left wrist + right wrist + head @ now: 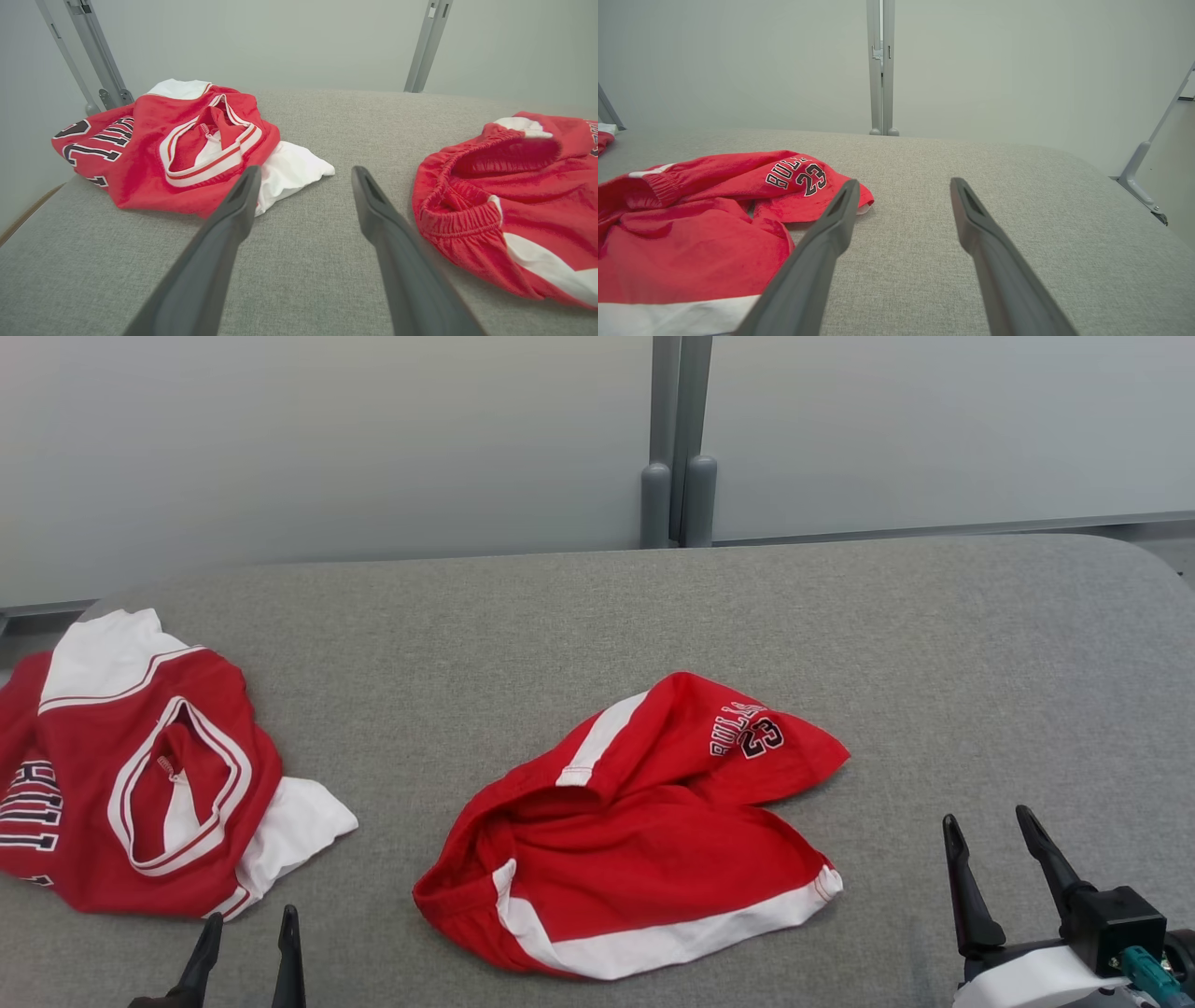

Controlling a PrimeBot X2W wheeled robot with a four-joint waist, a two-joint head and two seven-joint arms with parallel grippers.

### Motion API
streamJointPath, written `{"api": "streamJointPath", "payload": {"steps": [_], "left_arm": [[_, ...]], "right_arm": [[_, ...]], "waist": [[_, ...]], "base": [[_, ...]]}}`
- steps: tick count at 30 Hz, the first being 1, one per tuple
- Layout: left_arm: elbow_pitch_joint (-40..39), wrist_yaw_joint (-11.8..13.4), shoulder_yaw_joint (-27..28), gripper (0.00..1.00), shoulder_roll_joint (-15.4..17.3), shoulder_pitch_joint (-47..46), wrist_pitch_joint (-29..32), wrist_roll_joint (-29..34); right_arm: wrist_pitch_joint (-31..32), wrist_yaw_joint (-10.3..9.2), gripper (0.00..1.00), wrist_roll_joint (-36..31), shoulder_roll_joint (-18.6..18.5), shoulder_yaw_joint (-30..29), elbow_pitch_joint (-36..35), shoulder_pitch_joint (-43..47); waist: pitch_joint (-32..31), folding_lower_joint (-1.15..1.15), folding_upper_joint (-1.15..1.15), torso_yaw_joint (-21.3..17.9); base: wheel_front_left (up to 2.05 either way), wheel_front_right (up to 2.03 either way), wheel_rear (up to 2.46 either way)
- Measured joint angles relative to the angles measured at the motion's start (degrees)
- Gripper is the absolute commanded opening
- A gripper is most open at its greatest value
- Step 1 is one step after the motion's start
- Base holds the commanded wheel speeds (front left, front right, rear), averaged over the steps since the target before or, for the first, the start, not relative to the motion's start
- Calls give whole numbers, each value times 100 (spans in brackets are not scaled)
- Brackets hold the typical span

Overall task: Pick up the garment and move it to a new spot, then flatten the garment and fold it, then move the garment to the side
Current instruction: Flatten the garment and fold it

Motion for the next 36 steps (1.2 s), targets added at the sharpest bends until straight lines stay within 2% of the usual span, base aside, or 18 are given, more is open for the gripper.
{"api": "streamJointPath", "payload": {"steps": [11, 28, 36], "left_arm": [[103, -265, 292, 100, -204, 1, 0, 269], [132, -439, 531, 100, -416, -4, 0, 493], [134, -493, 316, 100, -425, -98, 1, 669]], "right_arm": [[0, 0, 100, 3, 23, -10, 7, -1], [0, 0, 100, 43, 18, 75, 1, -13], [0, 0, 100, 356, -270, 733, 143, -121]], "waist": [[52, 0, 0, 39], [99, 0, 0, -20], [106, 0, 0, -1]], "base": [[0, 0, 0], [0, 0, 0], [0, 0, 0]]}}
